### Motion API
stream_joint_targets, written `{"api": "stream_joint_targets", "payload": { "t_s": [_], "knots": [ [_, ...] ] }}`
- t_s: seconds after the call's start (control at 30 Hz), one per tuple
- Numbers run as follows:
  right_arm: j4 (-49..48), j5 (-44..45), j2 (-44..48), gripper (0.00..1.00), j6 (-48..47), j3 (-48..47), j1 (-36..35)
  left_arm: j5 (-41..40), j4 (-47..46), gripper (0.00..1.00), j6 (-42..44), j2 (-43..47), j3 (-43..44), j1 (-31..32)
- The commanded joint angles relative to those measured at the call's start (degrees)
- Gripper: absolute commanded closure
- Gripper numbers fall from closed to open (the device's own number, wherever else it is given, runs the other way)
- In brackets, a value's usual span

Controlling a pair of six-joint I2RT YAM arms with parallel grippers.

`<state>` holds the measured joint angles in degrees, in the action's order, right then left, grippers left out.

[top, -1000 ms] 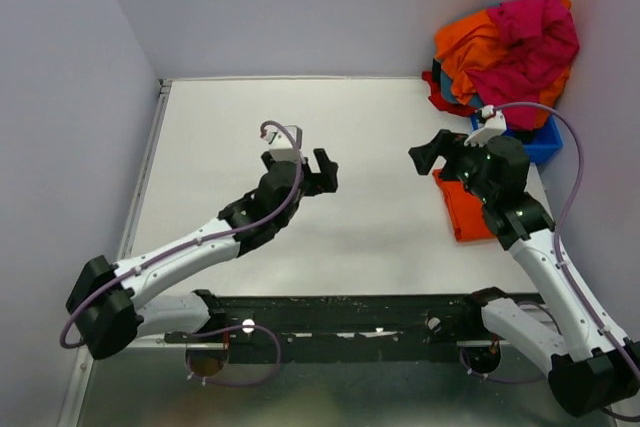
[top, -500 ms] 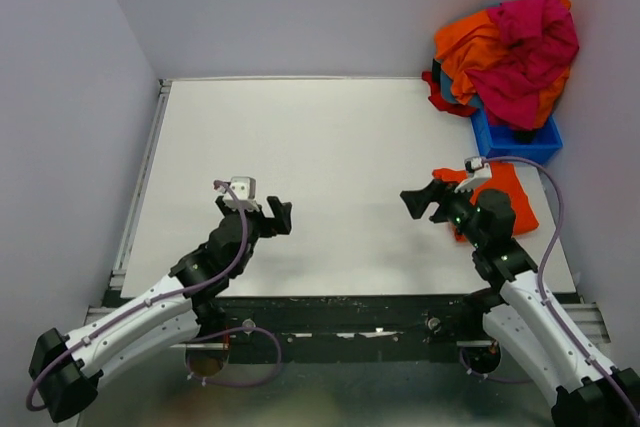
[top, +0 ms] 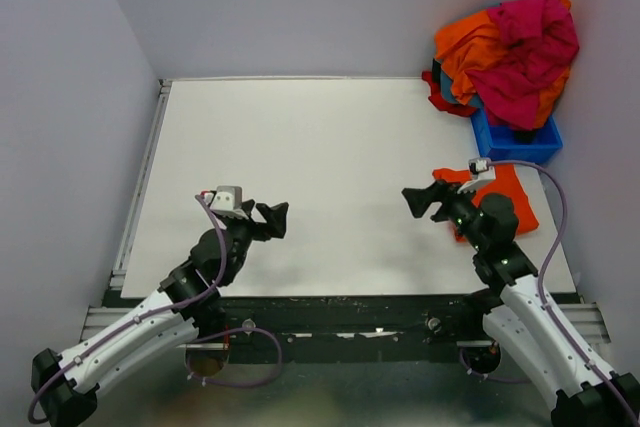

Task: Fold and stack the t-shirts
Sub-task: Put the neatly folded tshirt into the corner of the board with both arms

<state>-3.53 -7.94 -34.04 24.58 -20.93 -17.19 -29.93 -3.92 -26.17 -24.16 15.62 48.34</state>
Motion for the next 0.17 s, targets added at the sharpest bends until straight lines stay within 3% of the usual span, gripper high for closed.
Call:
{"api": "stream_joint_targets", "payload": {
  "t_s": [0.0, 0.13],
  "knots": [
    [-1.74, 1.62, 0.73, 0.01, -0.32, 0.27, -0.21, 1.90, -1.00, 0.01, 1.04, 0.26, -0.41, -0.08],
    [-1.48, 2.06, 0.56, 0.01, 0.03, 0.27, -0.21, 1.72, -1.00, 0.01, 0.86, -0.97, -0.06, -0.09]
  ]
}}
